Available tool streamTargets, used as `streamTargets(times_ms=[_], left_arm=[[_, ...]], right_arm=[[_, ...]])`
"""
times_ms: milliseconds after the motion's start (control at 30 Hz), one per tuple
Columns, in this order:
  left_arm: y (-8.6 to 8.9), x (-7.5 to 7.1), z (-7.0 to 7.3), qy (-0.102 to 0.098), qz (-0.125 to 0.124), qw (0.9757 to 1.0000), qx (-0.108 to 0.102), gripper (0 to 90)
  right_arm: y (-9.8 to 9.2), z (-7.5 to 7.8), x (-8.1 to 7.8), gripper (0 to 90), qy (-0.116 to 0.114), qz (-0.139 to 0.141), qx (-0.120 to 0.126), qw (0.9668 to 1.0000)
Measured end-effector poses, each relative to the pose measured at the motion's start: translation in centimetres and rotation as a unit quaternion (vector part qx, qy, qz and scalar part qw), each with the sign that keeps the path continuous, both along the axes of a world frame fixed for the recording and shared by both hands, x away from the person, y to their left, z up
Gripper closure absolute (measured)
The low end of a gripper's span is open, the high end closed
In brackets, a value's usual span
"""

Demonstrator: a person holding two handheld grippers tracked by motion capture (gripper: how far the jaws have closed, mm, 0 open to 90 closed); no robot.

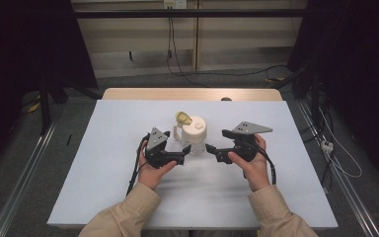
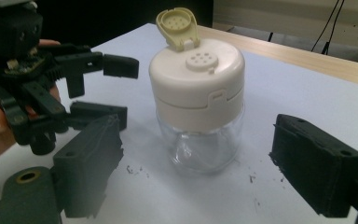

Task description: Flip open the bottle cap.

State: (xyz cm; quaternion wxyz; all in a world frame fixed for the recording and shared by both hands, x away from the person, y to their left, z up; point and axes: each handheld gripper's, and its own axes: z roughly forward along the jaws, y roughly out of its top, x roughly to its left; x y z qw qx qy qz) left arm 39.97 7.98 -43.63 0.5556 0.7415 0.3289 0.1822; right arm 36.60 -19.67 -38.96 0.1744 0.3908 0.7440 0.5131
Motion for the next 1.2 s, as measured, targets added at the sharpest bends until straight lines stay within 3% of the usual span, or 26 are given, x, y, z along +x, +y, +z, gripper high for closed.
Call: streamTargets(times_ms=[67,400,900,1200], left_arm=[[0.4,-0.2,0.1,-0.003,0.000,1.0000,-0.005,6.0],[2.8,-0.9,0.1,-0.003,-0.012,0.9999,0.006,6.1],[5.8,-1.7,0.3,0.002,-0.011,0.9999,-0.006,5.9],[8.0,-2.5,0.5,-0.006,-0.009,0.9999,-0.008,6.4]], right_arm=[[-0.2,-0.3,-0.3,15.1,-0.001,0.001,-0.002,1.0000],[-1.3,-1.5,-1.8,15.2,-0.003,-0.002,-0.007,1.0000],[-3.2,-3.1,-3.5,15.2,0.003,-0.009,-0.007,0.9999],[-4.0,-3.8,-4.4,15.2,0.007,-0.010,-0.007,0.9999]])
